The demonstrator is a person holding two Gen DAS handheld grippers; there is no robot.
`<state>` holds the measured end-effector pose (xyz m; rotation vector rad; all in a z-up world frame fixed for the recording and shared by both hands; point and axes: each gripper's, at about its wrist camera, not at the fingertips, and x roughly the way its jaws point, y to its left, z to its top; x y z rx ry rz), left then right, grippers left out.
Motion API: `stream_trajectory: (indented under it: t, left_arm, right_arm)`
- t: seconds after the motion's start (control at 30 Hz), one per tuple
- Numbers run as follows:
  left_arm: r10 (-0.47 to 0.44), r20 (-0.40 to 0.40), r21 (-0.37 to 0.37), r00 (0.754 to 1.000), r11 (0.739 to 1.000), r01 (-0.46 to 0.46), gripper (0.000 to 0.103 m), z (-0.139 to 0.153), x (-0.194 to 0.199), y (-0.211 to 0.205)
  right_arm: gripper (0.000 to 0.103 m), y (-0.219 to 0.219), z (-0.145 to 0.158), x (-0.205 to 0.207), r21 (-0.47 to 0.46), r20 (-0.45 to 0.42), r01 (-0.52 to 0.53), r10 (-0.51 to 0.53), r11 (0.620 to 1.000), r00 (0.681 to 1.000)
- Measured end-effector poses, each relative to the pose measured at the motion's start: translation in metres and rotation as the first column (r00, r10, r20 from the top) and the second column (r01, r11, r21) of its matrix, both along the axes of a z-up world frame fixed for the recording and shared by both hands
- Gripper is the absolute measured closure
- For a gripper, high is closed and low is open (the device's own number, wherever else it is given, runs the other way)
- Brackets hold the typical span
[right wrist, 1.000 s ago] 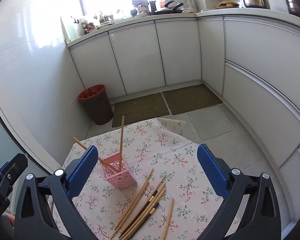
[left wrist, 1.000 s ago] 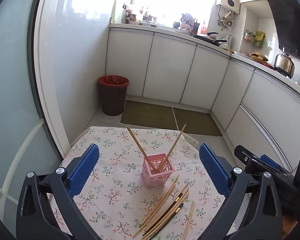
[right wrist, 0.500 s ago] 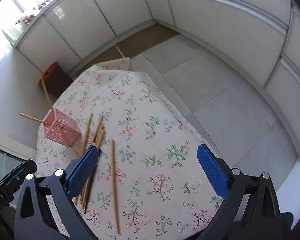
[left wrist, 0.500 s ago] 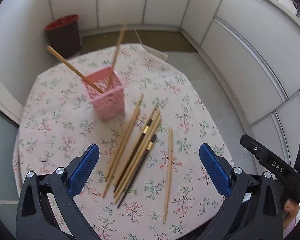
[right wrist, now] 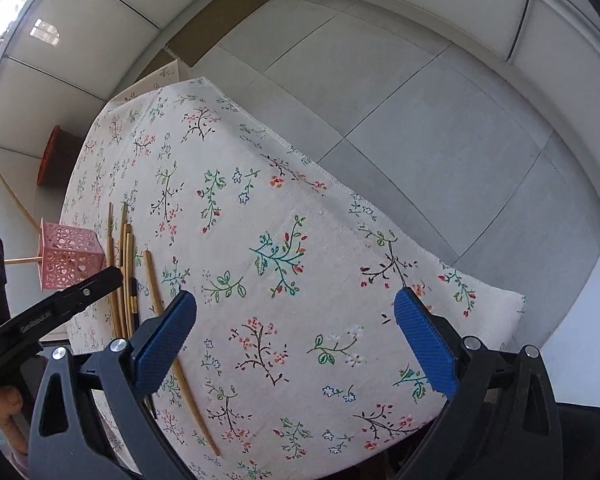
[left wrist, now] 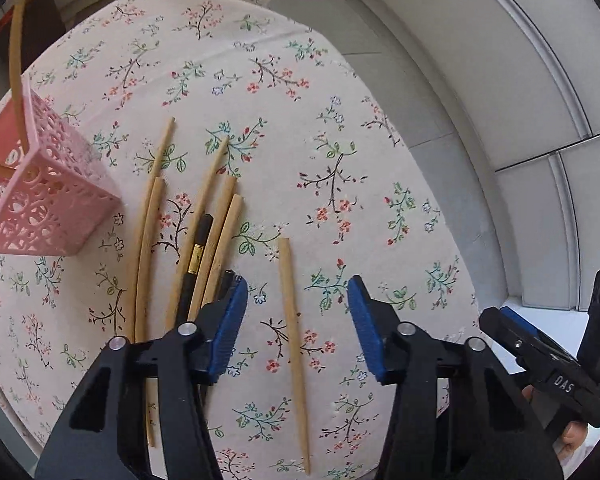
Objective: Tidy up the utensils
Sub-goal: 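Lower the left tool and close on another wooden chopstick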
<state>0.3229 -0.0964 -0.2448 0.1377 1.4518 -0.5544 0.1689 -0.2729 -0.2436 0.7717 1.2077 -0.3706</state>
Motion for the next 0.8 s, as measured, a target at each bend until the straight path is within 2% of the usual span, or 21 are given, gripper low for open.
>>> stream_trajectory:
  t: [0.1,0.23,0.4,0.5,0.6,0.63,0.67,0.7,0.8]
  left_arm:
    - [-0.006,-0.017,0.036,1.0,0.999,0.007,0.062,-0.016,0.002,0.002]
    - [0.007,-0.022,0.032,1.0,0.999,-0.006,0.062,-0.027,0.008,0.005]
    - [0.026,-0.036,0.061,0.999,0.998,-0.024,0.063,-0.04,0.018,0.01]
    - [0.006,-0.039,0.064,0.999,0.998,-0.004,0.063,-0.046,0.018,0.014]
    - [-0.025,-0.021,0.103,0.999,0.994,0.027,0.063,-0.047,0.013,0.013]
    - [-0.034,-0.012,0.12,0.999,0.992,0.035,0.067,-0.048,0.01,0.012]
    - [-0.043,0.011,0.149,0.999,0.988,0.041,0.078,-0.049,0.006,0.011]
    - [-0.05,0.039,0.165,0.998,0.985,0.043,0.084,-0.049,0.003,0.012]
    - [-0.022,0.055,0.133,0.998,0.991,0.014,0.097,-0.052,-0.016,0.018]
  right_arm:
    - [0.007,0.001,-0.002,0.002,0.022,-0.006,-0.006,0.006,1.0,1.0]
    - [0.007,0.007,-0.005,0.005,0.034,-0.016,-0.027,0.028,0.999,0.999]
    - [0.007,0.008,-0.006,0.007,0.034,-0.018,-0.032,0.033,0.999,0.999]
    - [0.007,0.01,-0.007,0.009,0.029,-0.02,-0.041,0.041,0.999,0.999]
    - [0.007,0.014,-0.008,0.012,0.02,-0.027,-0.067,0.067,0.998,0.997]
    - [0.007,0.016,-0.007,0.014,0.01,-0.027,-0.075,0.075,0.997,0.997]
    - [0.007,0.018,-0.006,0.015,-0.001,-0.025,-0.081,0.081,0.997,0.996]
    - [0.007,0.02,-0.005,0.017,-0.013,-0.024,-0.088,0.087,0.996,0.996]
    - [0.007,0.031,-0.002,0.029,-0.045,-0.025,-0.109,0.108,0.993,0.994]
